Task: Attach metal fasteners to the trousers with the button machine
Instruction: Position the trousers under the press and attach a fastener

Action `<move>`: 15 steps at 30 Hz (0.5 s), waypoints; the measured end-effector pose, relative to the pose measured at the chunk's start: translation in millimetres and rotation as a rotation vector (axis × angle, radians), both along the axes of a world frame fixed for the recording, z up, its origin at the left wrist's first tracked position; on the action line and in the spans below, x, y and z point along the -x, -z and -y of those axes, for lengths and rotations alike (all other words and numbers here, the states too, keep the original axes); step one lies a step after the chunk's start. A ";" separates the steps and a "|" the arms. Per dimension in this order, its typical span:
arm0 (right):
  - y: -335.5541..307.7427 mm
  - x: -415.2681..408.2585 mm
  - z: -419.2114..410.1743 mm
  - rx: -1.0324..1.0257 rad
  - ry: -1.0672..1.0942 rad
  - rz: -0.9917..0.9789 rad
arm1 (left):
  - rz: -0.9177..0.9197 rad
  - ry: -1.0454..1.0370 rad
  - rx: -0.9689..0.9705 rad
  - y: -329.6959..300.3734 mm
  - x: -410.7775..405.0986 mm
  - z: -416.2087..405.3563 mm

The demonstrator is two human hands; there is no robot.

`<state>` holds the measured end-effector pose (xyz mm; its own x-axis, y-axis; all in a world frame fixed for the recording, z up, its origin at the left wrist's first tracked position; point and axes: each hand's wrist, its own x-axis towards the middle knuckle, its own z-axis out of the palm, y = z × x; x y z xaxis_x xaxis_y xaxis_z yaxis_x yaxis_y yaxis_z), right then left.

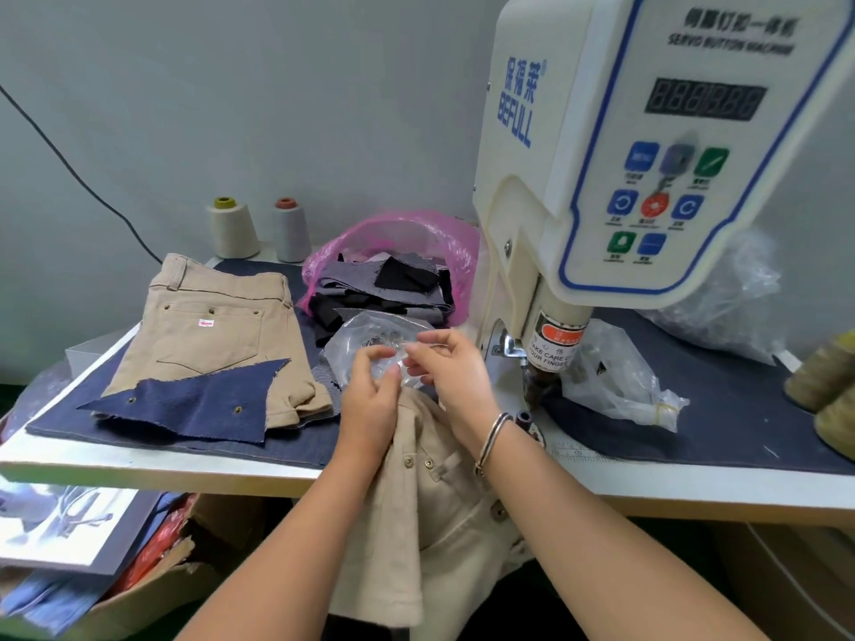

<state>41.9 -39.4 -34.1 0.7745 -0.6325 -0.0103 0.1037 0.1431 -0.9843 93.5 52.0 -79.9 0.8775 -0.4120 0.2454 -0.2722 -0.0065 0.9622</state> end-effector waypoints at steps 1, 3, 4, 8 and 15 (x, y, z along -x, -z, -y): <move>2.1 4.1 0.4 -0.018 -0.001 0.002 | 0.026 -0.003 0.000 -0.1 1.0 -1.0; 6.6 8.9 1.5 -0.021 -0.007 -0.006 | 0.066 0.028 -0.016 -0.9 3.4 -0.2; 8.1 10.4 1.5 -0.021 -0.012 -0.008 | 0.082 0.041 -0.031 -0.9 4.1 0.6; 8.7 10.5 -1.0 -0.138 -0.018 0.005 | 0.112 0.036 -0.067 -1.0 4.7 0.9; 10.1 13.1 -1.3 -0.349 0.026 0.012 | 0.139 0.030 -0.107 3.5 4.0 3.7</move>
